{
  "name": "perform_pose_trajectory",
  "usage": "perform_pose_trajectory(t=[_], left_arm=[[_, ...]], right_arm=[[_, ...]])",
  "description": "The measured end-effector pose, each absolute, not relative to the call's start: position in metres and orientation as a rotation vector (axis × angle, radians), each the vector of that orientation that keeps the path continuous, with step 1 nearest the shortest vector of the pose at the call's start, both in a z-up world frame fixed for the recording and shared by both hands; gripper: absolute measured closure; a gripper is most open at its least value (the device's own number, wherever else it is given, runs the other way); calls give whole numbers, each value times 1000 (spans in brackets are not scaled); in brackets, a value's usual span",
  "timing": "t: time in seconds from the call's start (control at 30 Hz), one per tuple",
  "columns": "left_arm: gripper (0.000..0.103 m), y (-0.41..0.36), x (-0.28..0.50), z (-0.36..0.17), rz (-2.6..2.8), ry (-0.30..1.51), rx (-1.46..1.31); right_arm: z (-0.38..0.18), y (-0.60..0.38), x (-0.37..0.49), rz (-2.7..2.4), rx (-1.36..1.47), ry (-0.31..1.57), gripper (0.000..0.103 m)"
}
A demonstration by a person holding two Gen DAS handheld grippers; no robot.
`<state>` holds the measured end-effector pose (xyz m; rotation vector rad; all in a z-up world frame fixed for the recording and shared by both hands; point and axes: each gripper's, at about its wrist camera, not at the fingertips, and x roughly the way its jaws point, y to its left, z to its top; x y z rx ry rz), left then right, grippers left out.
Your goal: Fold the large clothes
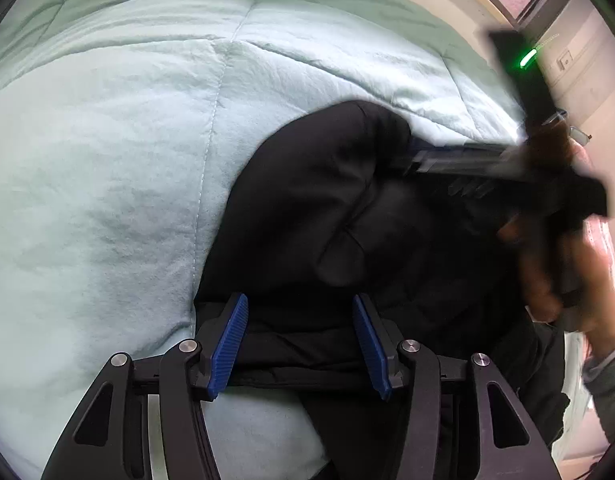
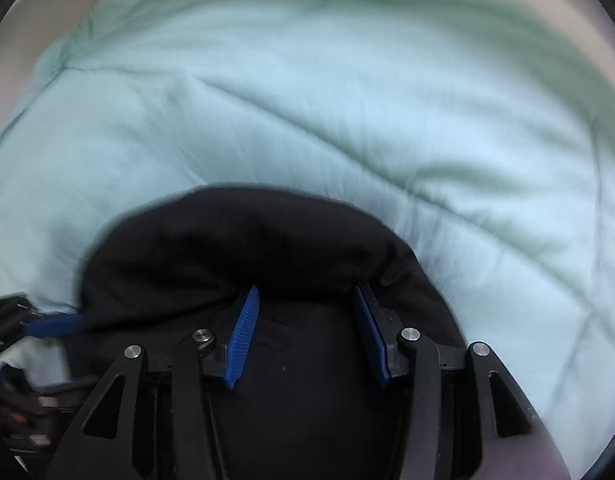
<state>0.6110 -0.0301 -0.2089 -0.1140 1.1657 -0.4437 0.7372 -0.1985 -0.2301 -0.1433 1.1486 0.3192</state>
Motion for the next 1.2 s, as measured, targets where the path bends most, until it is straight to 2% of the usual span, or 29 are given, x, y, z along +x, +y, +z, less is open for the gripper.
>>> perform_pose_trajectory(t=[0.17, 0.3, 0.4, 0.57, 0.67, 0.7, 0.77, 0.93, 1.03, 1.1, 1.2], left_arm=[[47, -33, 608, -201, -442, 1164, -84], [47, -32, 595, -170, -497, 1121, -98], [47, -25, 584, -148, -530, 1085, -125], [47, -15, 584, -151, -501, 1093, -147], [47, -10, 595, -200, -394, 1214, -97], [37, -8, 604, -223, -322, 1276, -51], [36, 0, 609, -235, -330, 1295, -130], [38, 7, 601, -211, -368, 1234, -121], [38, 21, 593, -183, -435, 1185, -133], [38, 27, 596, -162, -495, 1145, -160], [38, 24, 621, -146, -565, 1123, -179]], right_arm=[[-201, -221, 724, 356, -53, 1114, 51], [-154, -259, 670, 410, -32, 1030, 51], [-146, -277, 634, 397, -76, 1038, 51], [-183, -295, 605, 353, -120, 1130, 51], [-214, -301, 610, 349, -103, 1199, 51], [-225, -304, 612, 339, -99, 1217, 51], [-236, -307, 617, 335, -67, 1246, 51], [-221, -310, 618, 347, -64, 1248, 50], [-192, -324, 614, 396, 3, 1207, 48], [-169, -334, 619, 421, 53, 1158, 40], [-150, -343, 640, 421, 79, 1115, 34]])
